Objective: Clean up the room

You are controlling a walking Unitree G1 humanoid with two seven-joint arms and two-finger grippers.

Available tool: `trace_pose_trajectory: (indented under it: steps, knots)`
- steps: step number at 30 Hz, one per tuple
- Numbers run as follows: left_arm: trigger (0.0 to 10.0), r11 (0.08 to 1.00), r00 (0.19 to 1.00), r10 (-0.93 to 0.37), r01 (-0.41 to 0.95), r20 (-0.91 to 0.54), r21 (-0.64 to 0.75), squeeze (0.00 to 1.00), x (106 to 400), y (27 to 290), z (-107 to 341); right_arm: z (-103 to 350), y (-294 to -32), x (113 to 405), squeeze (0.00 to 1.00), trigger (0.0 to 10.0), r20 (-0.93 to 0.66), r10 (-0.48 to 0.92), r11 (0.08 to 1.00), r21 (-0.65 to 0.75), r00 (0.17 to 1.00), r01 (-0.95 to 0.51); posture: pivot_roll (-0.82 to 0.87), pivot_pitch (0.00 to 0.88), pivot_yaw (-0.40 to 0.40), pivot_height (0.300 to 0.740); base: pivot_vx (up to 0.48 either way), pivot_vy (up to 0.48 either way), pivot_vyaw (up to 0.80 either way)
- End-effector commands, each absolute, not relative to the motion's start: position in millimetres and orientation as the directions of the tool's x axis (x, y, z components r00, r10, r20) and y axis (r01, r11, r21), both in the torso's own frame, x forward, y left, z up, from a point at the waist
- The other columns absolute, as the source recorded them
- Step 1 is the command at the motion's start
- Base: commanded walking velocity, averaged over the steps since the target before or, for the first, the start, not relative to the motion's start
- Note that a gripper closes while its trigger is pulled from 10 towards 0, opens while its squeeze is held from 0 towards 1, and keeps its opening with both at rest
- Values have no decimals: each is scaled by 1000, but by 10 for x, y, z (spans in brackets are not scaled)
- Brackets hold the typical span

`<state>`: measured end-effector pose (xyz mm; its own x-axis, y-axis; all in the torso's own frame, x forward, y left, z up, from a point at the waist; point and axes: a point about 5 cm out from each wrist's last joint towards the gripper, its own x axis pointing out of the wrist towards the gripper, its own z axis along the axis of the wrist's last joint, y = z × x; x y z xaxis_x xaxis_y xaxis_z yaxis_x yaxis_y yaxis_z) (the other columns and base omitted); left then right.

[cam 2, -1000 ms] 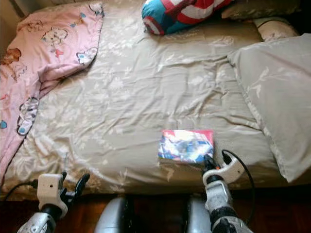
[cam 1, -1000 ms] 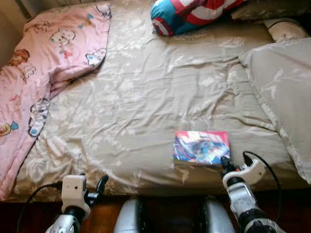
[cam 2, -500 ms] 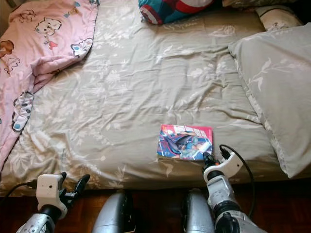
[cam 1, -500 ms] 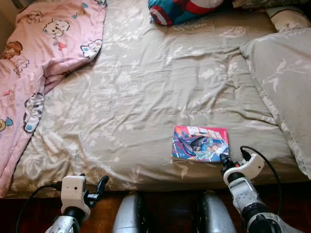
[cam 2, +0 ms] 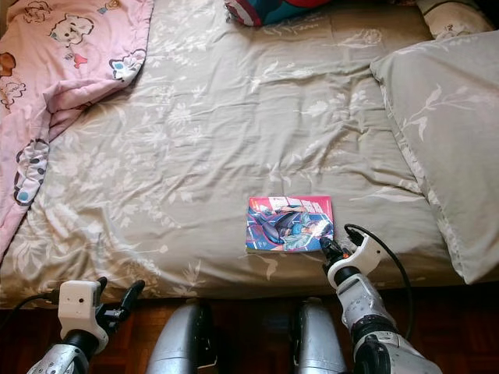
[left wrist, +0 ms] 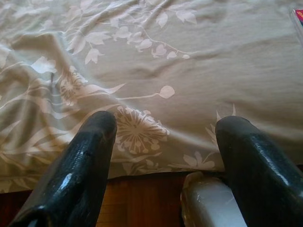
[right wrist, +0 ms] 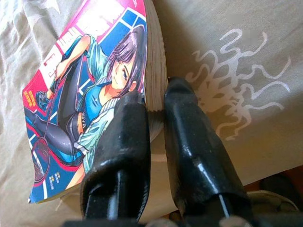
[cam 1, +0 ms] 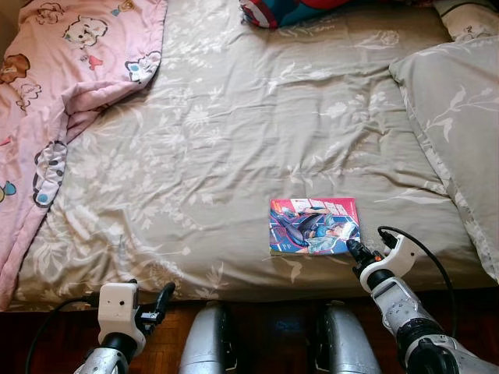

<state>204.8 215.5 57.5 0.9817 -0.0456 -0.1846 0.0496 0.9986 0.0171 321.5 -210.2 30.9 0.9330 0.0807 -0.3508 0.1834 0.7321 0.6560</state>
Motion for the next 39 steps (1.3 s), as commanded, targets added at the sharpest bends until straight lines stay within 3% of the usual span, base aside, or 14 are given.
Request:
trace_pose_trajectory:
  steps: [1, 9, 10, 11, 12, 13, 14, 27, 34, 39]
  knots:
    - [10000, 999, 973, -30, 35, -229, 21, 0, 1968, 2180, 507, 178, -2065, 3117, 1000, 10000, -413, 100, 752, 627, 905, 203, 116, 370, 121, 637, 0, 0, 0]
    - [10000, 999, 973, -30, 34, -229, 15, 0, 1977, 2162, 494, 203, -2123, 3138, 984, 10000, -430, 38, 803, 550, 902, 228, 112, 367, 116, 637, 0, 0, 0]
    - [10000, 999, 973, -29, 33, -229, 14, 0, 1979, 2160, 492, 217, -2153, 3146, 824, 10000, -427, 12, 809, 535, 904, 242, 109, 366, 115, 637, 0, 0, 0]
    - [10000, 999, 973, -28, 32, -229, 14, 0, 1982, 2156, 488, 246, -2212, 3158, 290, 10000, -418, -34, 806, 525, 908, 272, 110, 364, 114, 637, 0, 0, 0]
    - [10000, 999, 973, -28, 32, -229, 13, 0, 1982, 2155, 487, 257, -2236, 3162, 290, 10000, -415, -52, 800, 526, 908, 287, 110, 364, 114, 637, 0, 0, 0]
    - [10000, 999, 973, -28, 31, -229, 13, 0, 1982, 2156, 486, 266, -2255, 3165, 27, 10000, -413, -67, 796, 527, 908, 298, 110, 364, 114, 637, 0, 0, 0]
    - [10000, 999, 973, -27, 31, -230, 12, 0, 1986, 2154, 474, 286, -2303, 3170, 0, 10000, -408, -101, 797, 513, 907, 320, 103, 357, 111, 637, 0, 0, 0]
    - [10000, 1000, 976, -17, 17, -219, -4, 0, 2132, 2100, 412, 278, -2305, 3132, 0, 10000, -353, -152, 828, 464, 923, 314, 72, 286, 77, 637, 0, 0, 0]
    - [10000, 999, 974, 14, -22, -224, -33, 0, 2268, 2098, 306, 359, -2133, 3100, 0, 10000, -200, -55, 983, 159, 978, 88, 20, 220, 50, 637, 0, 0, 0]
    - [10000, 998, 972, 27, -39, -235, -49, 0, 2330, 2089, 221, 307, -2076, 2977, 0, 10000, -159, -32, 988, 143, 987, 55, -18, 168, 29, 637, 0, 0, 0]
